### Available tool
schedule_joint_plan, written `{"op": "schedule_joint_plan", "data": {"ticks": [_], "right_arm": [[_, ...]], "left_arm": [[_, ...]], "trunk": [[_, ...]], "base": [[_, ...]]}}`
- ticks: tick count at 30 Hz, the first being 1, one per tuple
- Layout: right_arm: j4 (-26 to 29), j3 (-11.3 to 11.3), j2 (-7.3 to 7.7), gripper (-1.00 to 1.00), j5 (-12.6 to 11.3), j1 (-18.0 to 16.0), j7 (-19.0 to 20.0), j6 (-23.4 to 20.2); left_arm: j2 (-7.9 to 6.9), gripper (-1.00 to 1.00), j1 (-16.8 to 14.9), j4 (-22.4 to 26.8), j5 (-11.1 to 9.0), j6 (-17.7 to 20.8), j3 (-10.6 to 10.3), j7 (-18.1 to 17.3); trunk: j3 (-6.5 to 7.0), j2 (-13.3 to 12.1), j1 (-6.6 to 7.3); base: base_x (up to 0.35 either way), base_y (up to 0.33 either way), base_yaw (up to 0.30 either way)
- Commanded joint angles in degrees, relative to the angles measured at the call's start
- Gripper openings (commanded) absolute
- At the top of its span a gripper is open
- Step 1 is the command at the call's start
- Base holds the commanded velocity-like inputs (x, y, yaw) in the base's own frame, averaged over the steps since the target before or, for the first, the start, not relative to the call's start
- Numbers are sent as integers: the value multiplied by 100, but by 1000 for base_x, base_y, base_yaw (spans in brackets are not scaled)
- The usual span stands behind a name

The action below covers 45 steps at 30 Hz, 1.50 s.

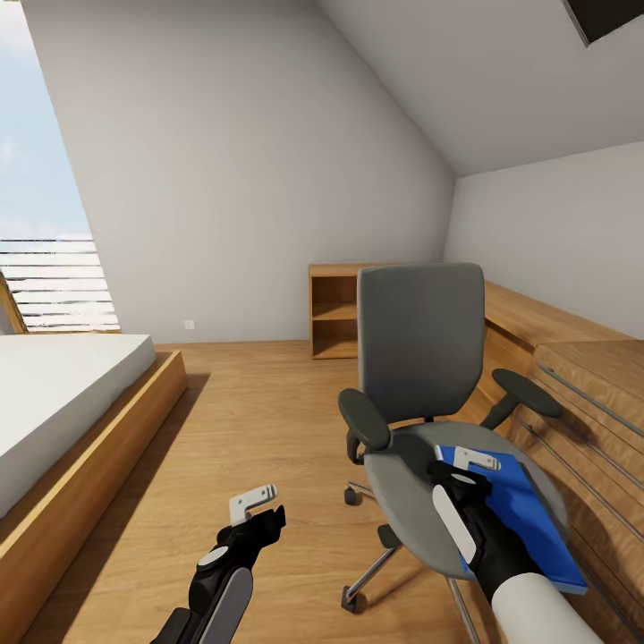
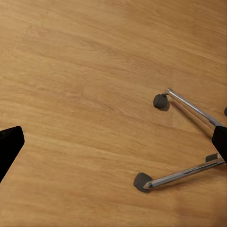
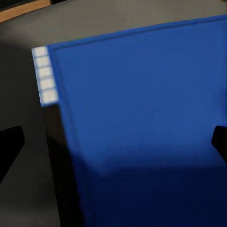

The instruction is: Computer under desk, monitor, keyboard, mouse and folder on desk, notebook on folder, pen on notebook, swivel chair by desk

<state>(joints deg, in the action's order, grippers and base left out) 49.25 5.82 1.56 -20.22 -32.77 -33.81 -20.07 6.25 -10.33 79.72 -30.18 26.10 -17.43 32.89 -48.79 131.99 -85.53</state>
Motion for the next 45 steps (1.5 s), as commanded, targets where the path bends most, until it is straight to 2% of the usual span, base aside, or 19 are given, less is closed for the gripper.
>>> {"op": "schedule_joint_plan", "data": {"ticks": [1, 8, 22, 45], "right_arm": [[-161, 25, 11, 100, -70, -2, -56, -32], [-161, 26, 11, 100, -70, -2, -56, -32], [-161, 28, 11, 100, -70, -2, -57, -30], [-161, 26, 11, 100, -70, -2, -56, -23]], "left_arm": [[-1, 100, -4, 9, -49, 12, -6, 50], [-1, 100, -4, 9, -49, 13, -6, 49], [-1, 100, -4, 9, -58, 18, -6, 50], [-1, 100, -4, 0, -58, 18, -6, 48]], "trunk": [[-7, 2, 1], [-7, 2, 1], [-7, 2, 1], [406, -920, 506]], "base": [[-35, 0, 0], [-162, 0, 0], [-14, 0, 0], [0, 0, 0]]}}
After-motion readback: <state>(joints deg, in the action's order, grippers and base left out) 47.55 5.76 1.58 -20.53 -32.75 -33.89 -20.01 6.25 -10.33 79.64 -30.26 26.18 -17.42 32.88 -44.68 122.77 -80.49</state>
